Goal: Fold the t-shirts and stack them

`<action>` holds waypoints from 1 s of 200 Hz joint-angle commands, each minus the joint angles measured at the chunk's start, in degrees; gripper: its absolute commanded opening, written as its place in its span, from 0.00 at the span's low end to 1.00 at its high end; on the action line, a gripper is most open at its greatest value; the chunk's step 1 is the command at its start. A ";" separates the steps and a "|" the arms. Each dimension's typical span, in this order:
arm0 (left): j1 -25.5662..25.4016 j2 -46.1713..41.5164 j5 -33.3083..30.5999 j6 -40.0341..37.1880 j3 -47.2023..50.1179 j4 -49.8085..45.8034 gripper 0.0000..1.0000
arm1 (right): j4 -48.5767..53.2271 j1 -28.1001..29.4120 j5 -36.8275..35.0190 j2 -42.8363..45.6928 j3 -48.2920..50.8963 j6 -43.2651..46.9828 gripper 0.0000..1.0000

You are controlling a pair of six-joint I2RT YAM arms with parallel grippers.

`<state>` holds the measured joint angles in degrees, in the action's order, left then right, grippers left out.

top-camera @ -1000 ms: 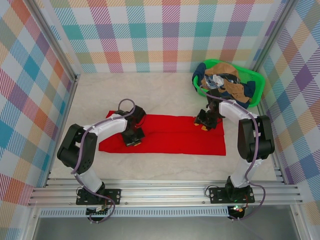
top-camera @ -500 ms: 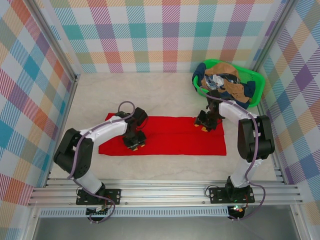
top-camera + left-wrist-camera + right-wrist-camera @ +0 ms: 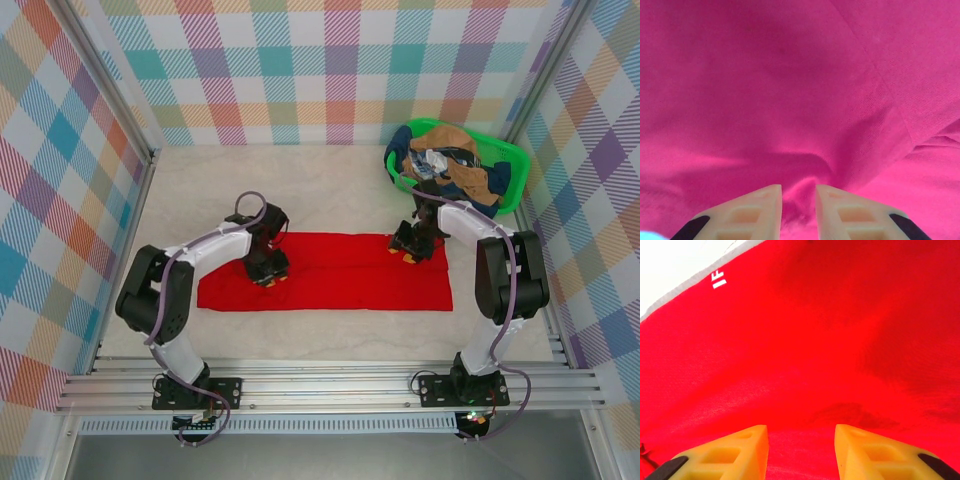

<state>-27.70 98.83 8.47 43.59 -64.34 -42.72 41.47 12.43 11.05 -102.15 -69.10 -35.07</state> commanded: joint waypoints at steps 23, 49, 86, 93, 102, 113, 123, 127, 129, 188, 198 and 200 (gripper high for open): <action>-3.06 -0.09 3.44 -3.16 0.23 2.37 0.21 | 0.38 0.32 0.63 2.50 1.31 0.00 0.40; -4.83 0.47 4.26 -2.81 1.29 2.87 0.20 | 0.11 0.25 0.75 2.51 1.34 -0.14 0.39; -5.87 0.89 5.49 -2.46 0.88 4.06 0.22 | 0.10 0.27 0.88 2.44 1.07 -0.09 0.39; -5.87 0.64 7.24 -2.46 1.15 5.68 0.23 | 0.04 0.32 0.90 2.41 1.16 -0.09 0.40; -5.87 0.23 9.57 -2.43 1.57 7.83 0.23 | 0.01 0.25 0.90 2.40 1.33 -0.15 0.39; -5.87 -0.38 10.76 -2.20 1.82 8.64 0.24 | -0.12 0.31 0.90 2.50 1.55 -0.17 0.40; -5.79 -1.33 10.85 -2.45 2.02 8.35 0.24 | -0.14 0.31 0.95 2.54 1.75 -0.16 0.39; -5.78 -1.85 10.46 -2.54 2.00 7.82 0.25 | -0.16 0.32 0.94 2.59 1.78 -0.10 0.40; -5.78 -2.16 10.15 -2.64 2.02 7.47 0.25 | -0.16 0.32 0.98 2.60 1.84 -0.16 0.40; -2.84 -6.00 -0.64 -7.28 3.60 -2.35 0.32 | -0.47 0.27 1.24 2.88 2.58 -0.25 0.39; -2.88 -4.64 0.22 -9.27 3.60 -1.60 0.33 | -0.29 0.31 1.25 2.88 2.52 -0.19 0.40; -2.88 -4.48 0.40 -9.57 3.67 -1.36 0.33 | -0.33 0.32 1.26 2.84 2.49 -0.18 0.40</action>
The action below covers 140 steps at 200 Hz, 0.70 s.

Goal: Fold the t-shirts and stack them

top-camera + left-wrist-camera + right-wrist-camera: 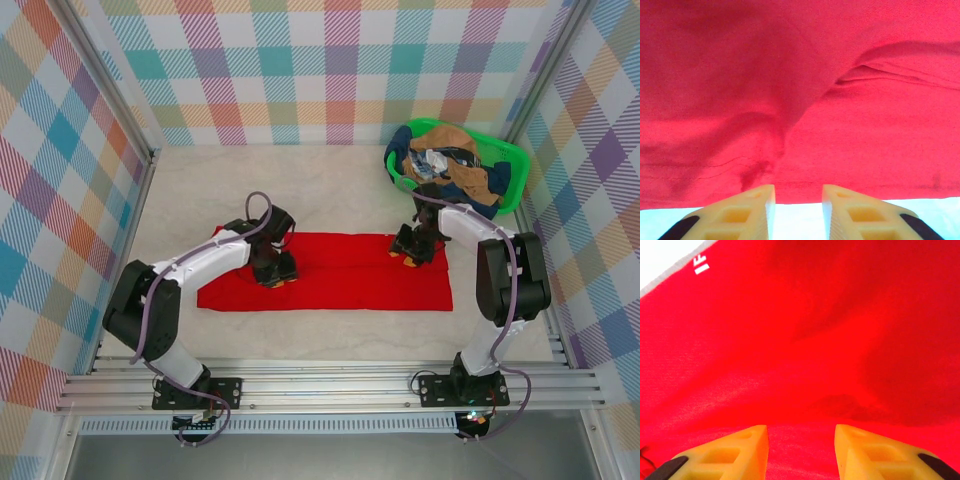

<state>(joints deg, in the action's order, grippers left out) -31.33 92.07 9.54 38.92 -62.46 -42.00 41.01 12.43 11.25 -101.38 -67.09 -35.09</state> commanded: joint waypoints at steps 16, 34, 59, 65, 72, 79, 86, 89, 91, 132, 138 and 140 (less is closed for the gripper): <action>0.61 3.45 1.30 -7.87 2.24 0.16 0.35 | 0.29 0.32 0.97 2.16 0.29 -0.02 0.40; 0.26 4.39 1.85 -10.43 2.59 0.88 0.35 | 0.51 0.32 0.83 2.39 0.21 -0.06 0.40; -0.13 5.78 3.03 -12.09 3.10 1.22 0.34 | 0.24 0.32 0.96 2.36 0.53 -0.41 0.40; -0.28 5.94 3.49 -11.96 3.22 1.69 0.33 | 0.19 0.32 1.05 2.34 0.56 -0.50 0.40; -0.48 5.84 3.79 -11.76 3.26 2.12 0.31 | -0.02 0.32 1.13 2.26 0.64 -0.59 0.40; -0.81 5.62 3.89 -11.27 3.29 2.56 0.29 | -0.06 0.29 1.18 2.20 0.64 -0.59 0.40; -1.07 5.41 4.03 -10.85 3.22 2.99 0.27 | -0.14 0.29 1.21 2.10 0.71 -0.68 0.40; -1.17 5.40 4.02 -10.63 3.12 3.05 0.26 | -0.22 0.31 1.19 2.07 0.73 -0.68 0.40; -1.25 5.40 4.05 -10.55 3.02 3.02 0.26 | -0.23 0.27 1.20 2.02 0.73 -0.68 0.40; -2.98 6.30 3.89 -9.12 0.77 2.04 0.15 | -0.45 0.32 1.36 1.69 0.64 -0.94 0.40; -3.11 6.60 3.74 -9.10 0.52 1.59 0.13 | -0.44 0.31 1.31 1.72 0.62 -0.93 0.40; -3.12 6.67 3.67 -9.09 0.41 1.53 0.13 | -0.48 0.32 1.32 1.65 0.57 -0.90 0.40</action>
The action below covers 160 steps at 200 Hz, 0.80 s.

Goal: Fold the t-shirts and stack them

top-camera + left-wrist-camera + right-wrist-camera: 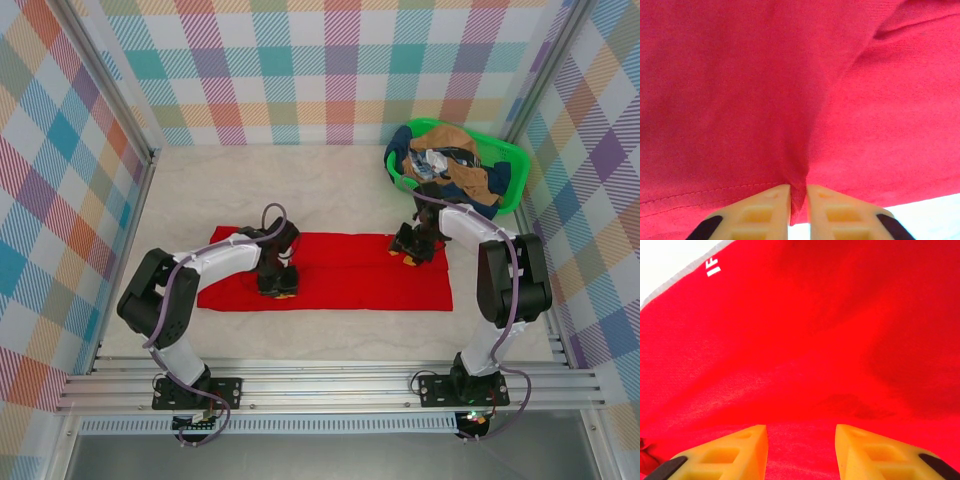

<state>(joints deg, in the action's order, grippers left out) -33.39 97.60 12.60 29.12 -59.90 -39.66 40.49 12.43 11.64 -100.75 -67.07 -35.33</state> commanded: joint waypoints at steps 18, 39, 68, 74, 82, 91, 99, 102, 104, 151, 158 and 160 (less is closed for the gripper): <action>-1.24 1.58 0.58 0.67 -2.33 -1.28 0.11 | 0.05 0.31 1.02 0.93 0.45 -0.60 0.40; -1.32 2.02 1.26 0.72 -2.42 -1.04 0.11 | 0.12 0.32 1.02 0.84 0.36 -0.53 0.40; -1.33 1.66 3.48 1.53 -2.42 0.54 0.13 | 0.18 0.31 0.82 1.04 0.45 -0.44 0.40; -1.33 0.69 3.58 2.24 -2.48 0.88 0.14 | 0.33 0.32 0.63 1.25 0.36 -0.30 0.40; -1.33 -1.22 3.23 3.30 -2.59 1.22 0.16 | -0.02 0.23 0.33 1.83 0.38 -0.06 0.40; -1.13 -3.88 1.65 5.25 -2.85 0.98 0.22 | -0.63 0.16 0.00 2.64 0.28 0.45 0.40; -0.54 -6.22 -0.44 7.59 -2.77 0.33 0.29 | -0.96 -0.09 -0.43 3.09 0.06 1.02 0.40; -0.13 -7.13 -1.10 8.59 -2.46 0.21 0.31 | -1.07 -0.24 -0.47 3.12 -0.05 1.16 0.40; 0.22 -7.55 -1.42 9.33 -2.21 0.20 0.31 | -1.21 -0.33 -0.48 3.17 -0.12 1.26 0.40; 12.34 -9.58 -3.92 29.33 4.31 0.48 0.31 | -2.64 -3.92 -1.40 -2.00 -2.71 2.36 0.40; 12.99 -8.24 -3.94 31.54 4.34 0.46 0.26 | -2.21 -4.14 -1.72 -2.94 -3.35 2.53 0.39; 13.13 -7.76 -3.84 32.19 4.35 0.46 0.24 | -2.00 -4.16 -1.89 -3.31 -3.51 2.54 0.39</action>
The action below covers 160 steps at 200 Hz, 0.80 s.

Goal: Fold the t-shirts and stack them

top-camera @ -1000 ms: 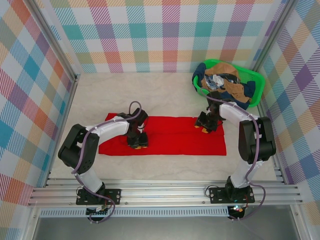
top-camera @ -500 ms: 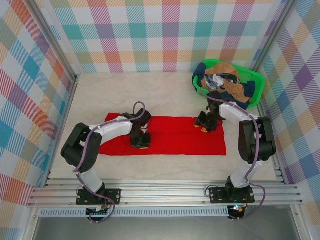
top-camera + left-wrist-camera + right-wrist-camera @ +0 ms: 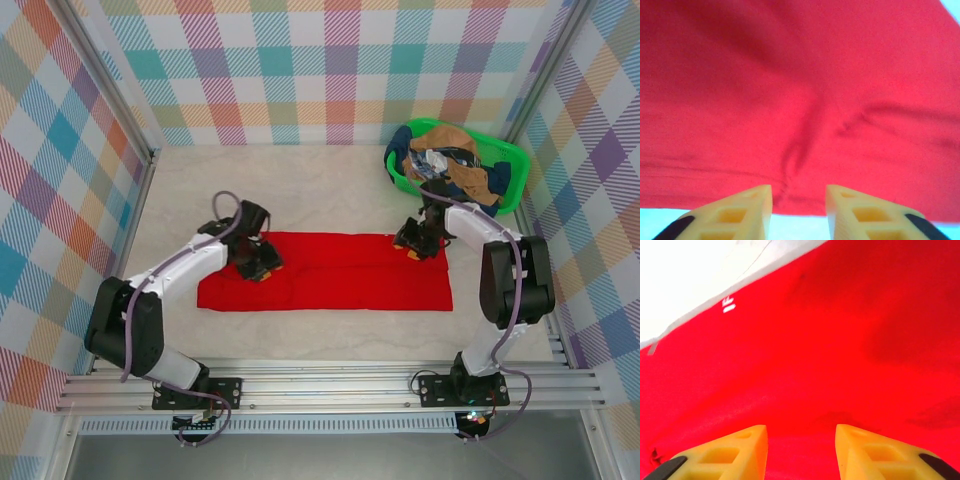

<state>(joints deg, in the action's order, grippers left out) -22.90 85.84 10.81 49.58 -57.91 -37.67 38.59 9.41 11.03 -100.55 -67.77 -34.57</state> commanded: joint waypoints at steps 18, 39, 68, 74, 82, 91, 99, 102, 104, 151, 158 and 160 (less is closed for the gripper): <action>3.12 8.38 -1.63 15.70 1.57 -1.78 0.17 | 3.23 -1.30 -3.34 -6.08 -4.19 0.97 0.38; 3.74 14.23 -3.67 15.71 -1.41 -3.21 0.16 | 4.82 -1.02 -3.29 -6.87 -2.74 -0.07 0.36; 8.17 23.20 -6.63 13.09 -9.54 -4.33 0.16 | 7.86 0.85 -3.58 -5.51 0.79 -2.42 0.35; 9.11 25.36 -6.83 11.67 -12.16 -4.13 0.16 | 8.15 1.33 -3.30 -4.87 1.78 -3.14 0.35; 10.06 28.60 -7.12 9.81 -16.70 -4.48 0.17 | 8.13 2.17 -2.35 -3.88 3.34 -3.78 0.35; 10.49 32.97 -6.68 7.39 -23.38 -5.18 0.18 | 8.55 3.44 -2.09 -2.74 4.82 -4.77 0.35; 10.51 37.27 -6.04 5.29 -29.91 -6.15 0.18 | 8.64 4.83 -2.00 -1.44 6.26 -5.78 0.35; 10.44 38.98 -5.94 4.74 -32.53 -6.93 0.19 | 8.60 5.39 -1.81 -0.97 6.77 -6.08 0.35; 10.46 40.09 -5.79 4.38 -34.33 -7.47 0.19 | 8.48 5.80 -1.78 -0.59 7.21 -6.38 0.35; 9.11 62.22 -3.05 2.45 -72.03 -14.76 0.22 | 6.98 17.75 2.28 1.78 11.52 -13.56 0.35; 8.49 65.06 -2.27 2.37 -77.29 -15.93 0.22 | 6.46 19.72 2.78 1.74 11.68 -14.75 0.35; 8.29 65.81 -2.04 2.43 -78.57 -16.09 0.22 | 6.25 20.24 2.95 1.71 11.76 -15.03 0.35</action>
<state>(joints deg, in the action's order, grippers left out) -13.37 141.95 8.45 53.95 -124.40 -47.94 43.53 24.10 11.55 -99.15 -57.39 -44.14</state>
